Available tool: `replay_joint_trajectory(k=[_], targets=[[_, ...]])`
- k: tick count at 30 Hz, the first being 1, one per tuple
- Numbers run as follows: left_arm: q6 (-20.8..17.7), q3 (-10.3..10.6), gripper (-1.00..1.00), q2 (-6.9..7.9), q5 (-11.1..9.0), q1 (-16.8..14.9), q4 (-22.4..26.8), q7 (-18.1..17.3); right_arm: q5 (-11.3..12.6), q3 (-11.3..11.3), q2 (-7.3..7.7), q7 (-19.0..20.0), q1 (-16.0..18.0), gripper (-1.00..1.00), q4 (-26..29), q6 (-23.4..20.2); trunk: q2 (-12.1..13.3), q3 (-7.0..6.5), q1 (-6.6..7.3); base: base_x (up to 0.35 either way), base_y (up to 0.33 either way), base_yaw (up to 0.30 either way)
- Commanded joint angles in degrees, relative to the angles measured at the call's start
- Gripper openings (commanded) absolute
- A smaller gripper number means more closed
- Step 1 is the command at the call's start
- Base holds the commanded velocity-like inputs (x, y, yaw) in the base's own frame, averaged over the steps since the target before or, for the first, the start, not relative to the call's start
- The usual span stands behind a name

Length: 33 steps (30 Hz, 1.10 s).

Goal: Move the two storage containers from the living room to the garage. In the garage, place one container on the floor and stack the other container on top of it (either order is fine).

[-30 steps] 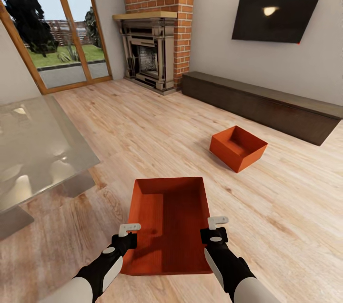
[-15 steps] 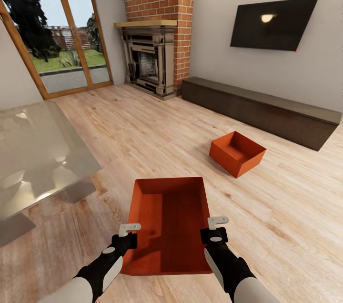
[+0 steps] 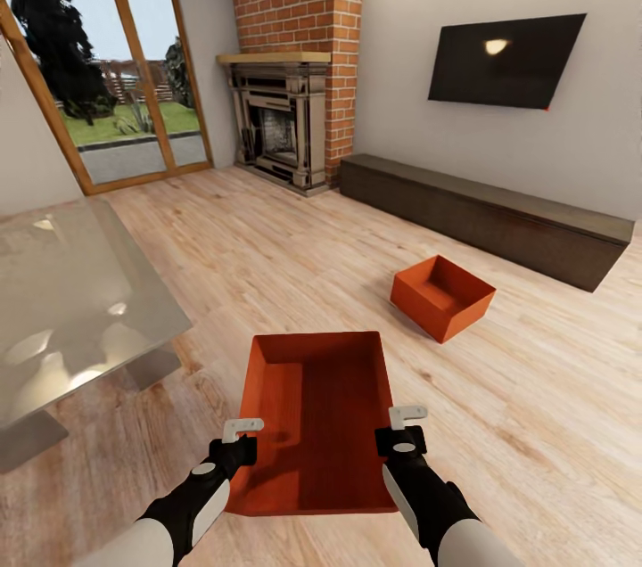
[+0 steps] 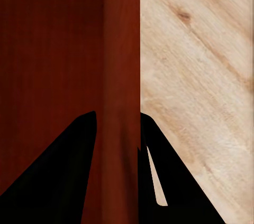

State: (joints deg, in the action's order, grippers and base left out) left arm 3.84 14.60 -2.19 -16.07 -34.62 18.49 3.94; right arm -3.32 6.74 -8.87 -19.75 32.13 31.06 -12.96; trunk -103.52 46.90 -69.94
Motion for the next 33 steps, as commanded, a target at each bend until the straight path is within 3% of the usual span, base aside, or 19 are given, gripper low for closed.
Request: replay_joint_trajectory(k=[1, 33], targets=[[0.16, 0.53, -1.0, -0.01, -0.65, -0.01, -0.12, 0.63, -0.02, -0.06, -0.18, 0.92, 0.04, -1.0, 0.23, -0.23, 0.4, -0.23, 0.23, 0.0, 0.0, 0.0], [0.11, 0.6, -1.0, -0.01, -0.63, -0.01, -0.12, 0.63, -0.02, -0.06, -0.18, 0.94, 0.04, -1.0, 0.23, -0.23, 13.23, -8.87, 7.26, 0.0, 0.0, 0.0]])
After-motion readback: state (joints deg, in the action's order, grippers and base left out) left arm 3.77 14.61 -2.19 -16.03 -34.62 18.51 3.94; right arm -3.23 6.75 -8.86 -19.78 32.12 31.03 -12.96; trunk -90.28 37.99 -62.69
